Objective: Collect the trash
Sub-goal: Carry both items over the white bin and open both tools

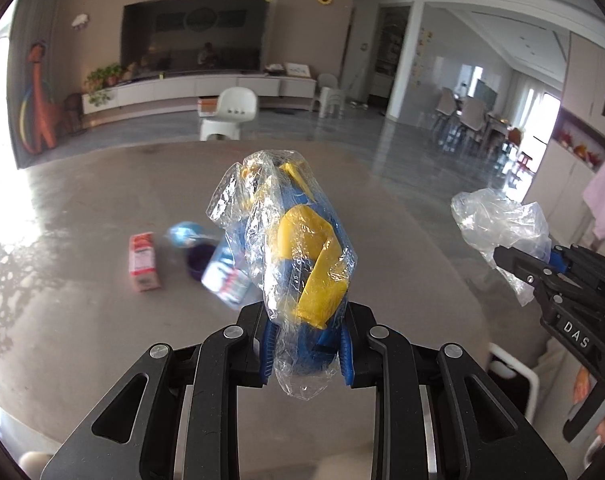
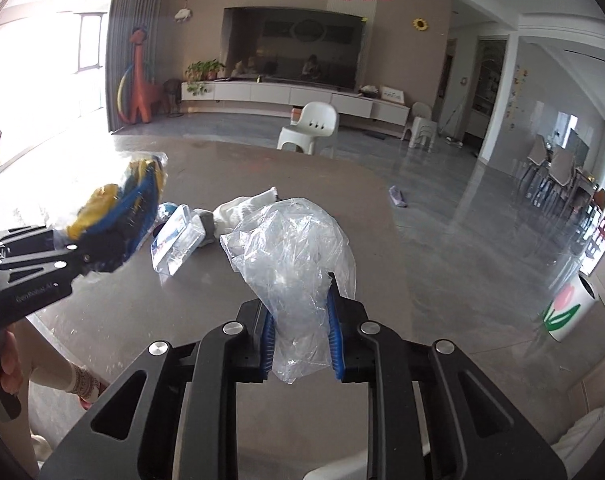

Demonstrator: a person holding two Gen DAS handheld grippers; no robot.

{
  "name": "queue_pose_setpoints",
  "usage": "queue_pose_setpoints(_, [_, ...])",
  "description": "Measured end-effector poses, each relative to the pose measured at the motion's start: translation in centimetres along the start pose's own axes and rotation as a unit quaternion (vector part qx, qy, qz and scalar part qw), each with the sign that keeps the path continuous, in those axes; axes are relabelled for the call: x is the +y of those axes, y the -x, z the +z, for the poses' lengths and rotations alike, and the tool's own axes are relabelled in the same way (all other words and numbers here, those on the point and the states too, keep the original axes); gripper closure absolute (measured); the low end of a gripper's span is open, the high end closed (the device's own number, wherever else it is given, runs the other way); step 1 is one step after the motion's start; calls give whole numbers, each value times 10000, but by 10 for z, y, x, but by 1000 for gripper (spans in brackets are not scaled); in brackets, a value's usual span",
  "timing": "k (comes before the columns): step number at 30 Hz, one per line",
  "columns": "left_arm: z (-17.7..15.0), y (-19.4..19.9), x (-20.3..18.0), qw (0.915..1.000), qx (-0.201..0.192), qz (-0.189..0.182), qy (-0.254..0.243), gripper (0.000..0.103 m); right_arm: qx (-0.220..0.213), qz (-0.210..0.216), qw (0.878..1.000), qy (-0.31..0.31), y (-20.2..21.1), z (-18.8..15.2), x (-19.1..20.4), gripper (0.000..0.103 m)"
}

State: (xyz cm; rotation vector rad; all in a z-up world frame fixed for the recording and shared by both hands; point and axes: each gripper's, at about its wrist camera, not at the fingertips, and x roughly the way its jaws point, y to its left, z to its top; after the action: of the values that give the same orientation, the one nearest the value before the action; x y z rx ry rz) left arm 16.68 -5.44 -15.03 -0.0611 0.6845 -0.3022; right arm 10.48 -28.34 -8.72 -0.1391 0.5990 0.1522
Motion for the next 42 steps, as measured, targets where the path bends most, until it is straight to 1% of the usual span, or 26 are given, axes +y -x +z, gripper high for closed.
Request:
queue_pose_setpoints(4, [-2, 3, -39, 9993, 94, -331, -173, 78, -73, -205, 9996, -167, 28, -17, -20, 79])
queue_pose_setpoints(8, [-8, 5, -81, 9971, 149, -524, -523, 78, -112, -397, 9985, -368, 48, -36, -43, 79])
queue_pose_setpoints(11, [-17, 1, -117, 9940, 260, -742, -758, 78, -162, -545, 9970, -516, 62, -48, -58, 79])
queue_pose_setpoints(14, [-27, -1, -145, 9905, 369, -933, -942, 78, -209, -723, 9948, -683, 74, -62, -73, 79])
queue_pose_setpoints(19, [-48, -8, -193, 9818, 561, -1253, -1310, 78, -162, -986, 9906, -931, 87, -88, -98, 79])
queue_pose_setpoints(21, [-53, -12, -204, 9784, 637, -1350, -1430, 78, -101, -1092, 9887, -1019, 92, -99, -107, 79])
queue_pose_setpoints(29, [-74, -31, -255, 9624, 1026, -1719, -1834, 78, 27, -1443, 9806, -1329, 103, -134, -121, 79])
queue_pose_setpoints(32, [-84, -35, -273, 9568, 1163, -1805, -1963, 78, 89, -1572, 9772, -1424, 109, -144, -131, 79])
queue_pose_setpoints(35, [-98, -43, -290, 9490, 1357, -1883, -2134, 78, 120, -1631, 9745, -1536, 114, -155, -143, 79])
queue_pose_setpoints(38, [-108, -49, -302, 9433, 1518, -1935, -2230, 78, 174, -1668, 9723, -1629, 113, -163, -148, 79])
queue_pose_setpoints(39, [-112, -52, -307, 9398, 1623, -1971, -2273, 75, 191, -1673, 9719, -1644, 113, -165, -149, 79])
queue_pose_setpoints(40, [-115, -56, -311, 9359, 1750, -2012, -2302, 71, 216, -1691, 9712, -1664, 112, -169, -151, 79])
queue_pose_setpoints(41, [-117, -62, -315, 9306, 1945, -2035, -2338, 49, 232, -1694, 9709, -1678, 112, -171, -152, 79])
queue_pose_setpoints(42, [-120, -67, -318, 9277, 2101, -1969, -2376, 12, 257, -1698, 9702, -1707, 112, -174, -153, 79])
